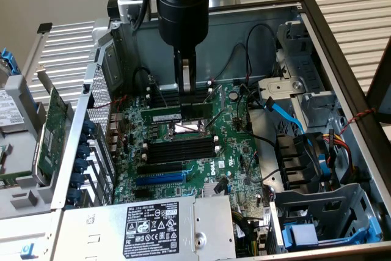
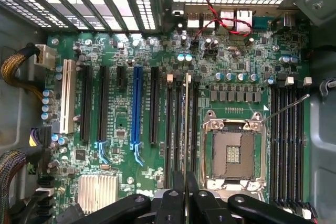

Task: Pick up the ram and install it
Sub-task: 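Insert the ram into the slot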

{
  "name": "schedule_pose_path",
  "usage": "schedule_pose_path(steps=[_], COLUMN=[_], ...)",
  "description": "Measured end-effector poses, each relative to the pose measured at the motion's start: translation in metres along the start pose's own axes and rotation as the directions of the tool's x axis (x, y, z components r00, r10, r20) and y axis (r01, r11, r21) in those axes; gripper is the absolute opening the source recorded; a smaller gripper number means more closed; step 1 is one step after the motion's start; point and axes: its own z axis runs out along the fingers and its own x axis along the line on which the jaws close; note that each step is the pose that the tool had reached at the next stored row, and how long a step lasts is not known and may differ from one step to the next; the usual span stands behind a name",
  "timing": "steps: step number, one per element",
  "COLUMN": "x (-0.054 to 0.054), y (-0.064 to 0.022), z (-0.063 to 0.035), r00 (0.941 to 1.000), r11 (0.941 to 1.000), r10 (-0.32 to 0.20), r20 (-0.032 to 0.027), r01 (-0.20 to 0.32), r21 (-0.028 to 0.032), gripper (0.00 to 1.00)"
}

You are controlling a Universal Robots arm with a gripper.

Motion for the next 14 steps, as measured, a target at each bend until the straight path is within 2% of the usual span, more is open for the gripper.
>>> schedule_pose_path(steps=[2, 3, 14], x=[0.0000, 0.0000, -0.0001], y=[-0.0001, -0.0001, -0.0002], z=[0.0011, 0.0011, 0.0047], r00=[1.0000, 1.0000, 1.0000], r11=[1.0000, 1.0000, 1.0000], r10=[0.000, 0.000, 0.000], r20=[-0.0046, -0.0050, -0.0049], r01=[0.000, 0.000, 0.000], r21=[0.0000, -0.0002, -0.0002], gripper=[0.13, 0.13, 0.13])
